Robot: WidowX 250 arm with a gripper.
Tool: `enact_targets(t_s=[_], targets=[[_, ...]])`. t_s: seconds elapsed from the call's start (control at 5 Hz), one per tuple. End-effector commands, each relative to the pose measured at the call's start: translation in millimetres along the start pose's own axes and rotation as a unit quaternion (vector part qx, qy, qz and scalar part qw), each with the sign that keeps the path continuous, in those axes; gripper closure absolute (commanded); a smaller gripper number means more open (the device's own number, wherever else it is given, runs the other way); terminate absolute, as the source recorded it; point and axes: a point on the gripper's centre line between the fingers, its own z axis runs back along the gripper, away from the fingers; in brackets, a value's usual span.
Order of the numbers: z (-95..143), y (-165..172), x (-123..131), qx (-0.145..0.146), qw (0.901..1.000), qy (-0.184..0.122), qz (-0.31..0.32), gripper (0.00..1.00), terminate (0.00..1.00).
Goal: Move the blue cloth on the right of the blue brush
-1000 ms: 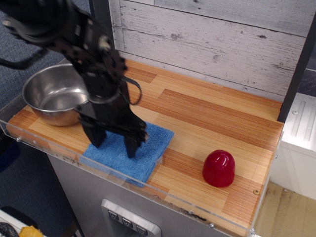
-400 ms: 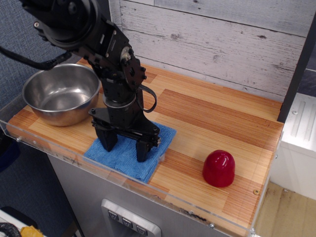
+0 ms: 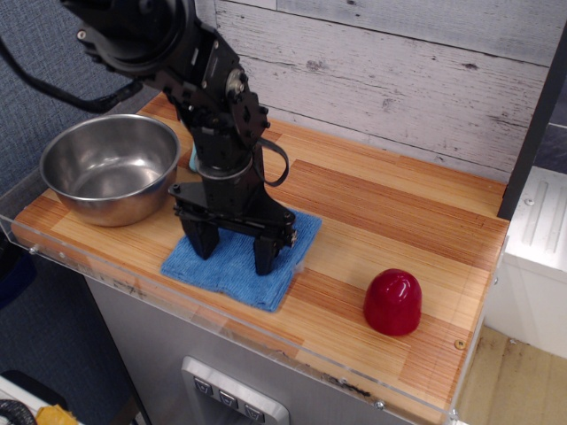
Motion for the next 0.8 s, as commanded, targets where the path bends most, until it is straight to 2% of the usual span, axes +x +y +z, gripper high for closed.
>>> enact_targets(t_s=[0.0, 0.6], targets=[[-2, -18, 48, -0.007, 0.9998, -0.006, 0.018, 0.0, 0.0], [2, -40, 119, -0.025, 0.9991, -0.032, 0.015, 0.0, 0.0]])
